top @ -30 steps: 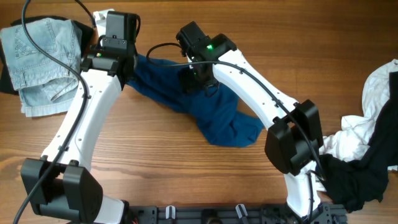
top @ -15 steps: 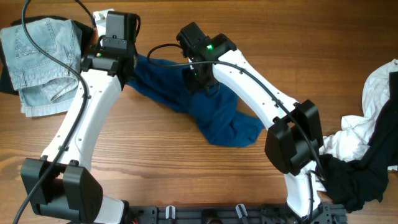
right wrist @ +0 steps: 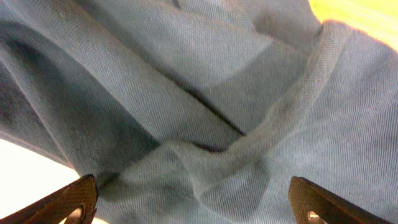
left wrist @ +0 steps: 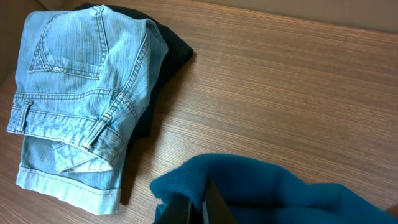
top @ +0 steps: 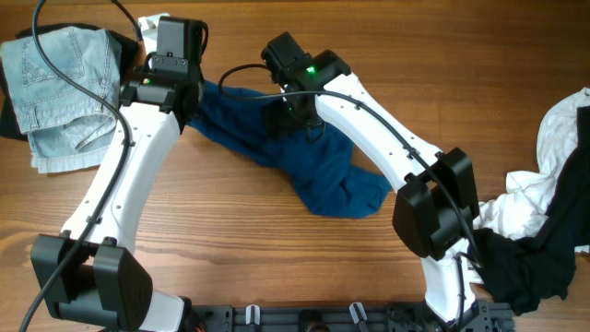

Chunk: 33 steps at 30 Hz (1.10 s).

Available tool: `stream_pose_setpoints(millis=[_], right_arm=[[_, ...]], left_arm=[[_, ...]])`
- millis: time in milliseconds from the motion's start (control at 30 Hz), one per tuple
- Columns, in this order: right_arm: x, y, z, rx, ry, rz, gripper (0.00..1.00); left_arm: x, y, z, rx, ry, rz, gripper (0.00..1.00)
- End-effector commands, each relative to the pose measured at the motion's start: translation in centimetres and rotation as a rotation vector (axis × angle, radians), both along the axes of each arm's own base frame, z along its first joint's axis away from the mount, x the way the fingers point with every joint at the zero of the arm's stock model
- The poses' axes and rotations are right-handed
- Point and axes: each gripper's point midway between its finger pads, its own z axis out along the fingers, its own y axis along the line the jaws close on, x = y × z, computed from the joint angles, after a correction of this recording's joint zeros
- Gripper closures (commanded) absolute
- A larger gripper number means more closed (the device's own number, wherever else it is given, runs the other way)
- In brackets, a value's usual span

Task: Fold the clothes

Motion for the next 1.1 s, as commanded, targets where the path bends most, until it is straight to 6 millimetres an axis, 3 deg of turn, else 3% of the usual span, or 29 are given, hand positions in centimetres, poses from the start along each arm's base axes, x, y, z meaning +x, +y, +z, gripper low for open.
stream_pose_setpoints(millis=[0,33,67,233,400,500,600,633,733,800,867,900,967,1033,1067], right_arm=[[0.6,1.1,0.8,0.045,-0.022,0.021,0.04],[0.6,1.3,0.8,0.059,-0.019,0.027,0.14],[0.6,1.5,0.8,0.067,-0.018,0.034,0.16],[0.4,2.2,0.4,0.099,-0.005,0.054,0.21],[0.4,2.2,0.3,0.098,-0.004,0.054,0.19],[-0.1,1.8,-0.5,0.085,0.017,0.050,0.34],[-0.5,1.5,-1.6,0.076,0.039,0.041,0.40],[-0.7,1.4,-2.0,0.071,0.049,0.032,0.41],[-1.0,1.2,-2.5,0.064,0.061,0.029,0.31],[-1.0,1.2,-2.5,0.065,0.060,0.029,0.32],[-1.0,1.1,-2.5,0.064,0.060,0.028,0.47],[-1.0,1.1,-2.5,0.064,0.060,0.027,0.64],[-0.9,1.2,-2.5,0.067,0.060,0.021,0.83],[-0.9,1.2,-2.5,0.067,0.058,0.021,0.95],[-0.9,1.2,-2.5,0.069,0.056,0.021,0.96]], left_arm=[[0.3,-0.1,0.6,-0.009,-0.020,0.001,0.96],[0.3,-0.1,0.6,-0.009,-0.019,0.001,0.96],[0.2,-0.1,0.6,-0.009,-0.018,0.001,0.96],[0.1,-0.1,0.5,-0.008,-0.010,0.001,0.96],[0.1,-0.1,0.5,-0.007,-0.010,0.001,0.96],[0.0,-0.1,0.4,-0.006,-0.003,0.001,0.96],[-0.1,0.0,0.3,-0.005,0.003,0.001,0.96],[-0.1,0.0,0.3,-0.005,0.004,0.001,0.96],[-0.1,0.0,0.2,-0.005,0.005,0.001,0.96],[-0.1,0.0,0.3,-0.005,0.004,0.001,0.96],[-0.1,0.0,0.3,-0.005,0.004,0.001,0.96],[-0.1,0.0,0.2,-0.005,0.004,0.001,0.96],[-0.1,0.0,0.2,-0.005,0.005,0.001,0.96],[-0.1,0.0,0.2,-0.005,0.004,0.001,0.96],[-0.1,0.0,0.2,-0.005,0.004,0.001,0.96]])
